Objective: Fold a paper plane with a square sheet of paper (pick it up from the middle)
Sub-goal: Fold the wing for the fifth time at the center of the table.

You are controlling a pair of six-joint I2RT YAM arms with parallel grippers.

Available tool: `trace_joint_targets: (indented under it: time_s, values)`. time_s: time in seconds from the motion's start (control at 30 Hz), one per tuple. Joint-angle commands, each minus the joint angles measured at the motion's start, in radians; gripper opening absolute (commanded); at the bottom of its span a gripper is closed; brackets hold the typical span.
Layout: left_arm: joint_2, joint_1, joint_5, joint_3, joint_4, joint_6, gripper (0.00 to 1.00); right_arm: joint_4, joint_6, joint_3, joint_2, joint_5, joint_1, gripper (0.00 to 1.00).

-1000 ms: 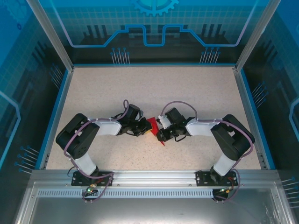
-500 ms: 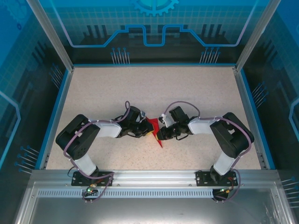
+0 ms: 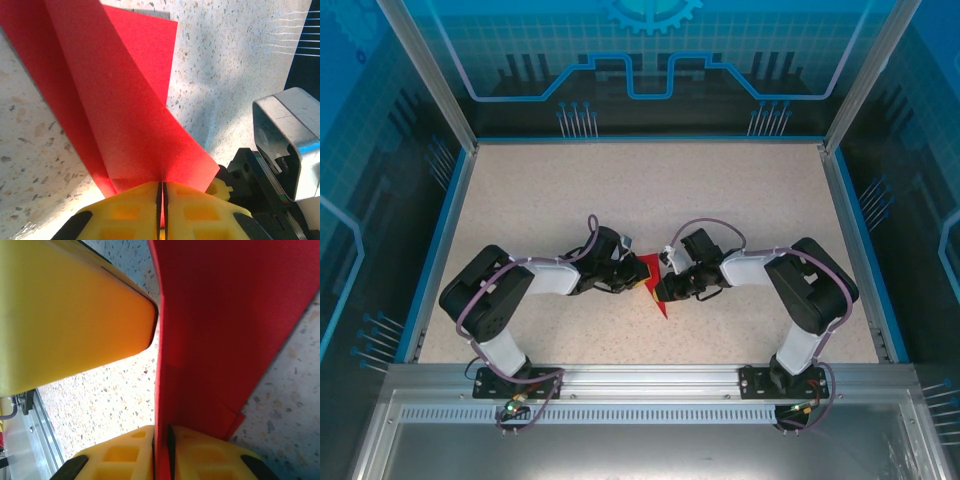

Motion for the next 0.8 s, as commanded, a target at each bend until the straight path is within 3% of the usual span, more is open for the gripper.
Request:
trace_joint_targets:
  time_s: [0.0, 0.77]
  values:
    - [0.012, -0.007, 0.021, -0.008, 0.011, 0.012, 0.12, -0.037, 0.004, 0.015, 0.027, -0.001, -0.013, 0.16]
    - [0.072, -0.012, 0.005, 0.035, -0.044, 0.03, 0.1, -0.134, 0.047, 0.026, -0.042, -0.022, -0.013, 0.25]
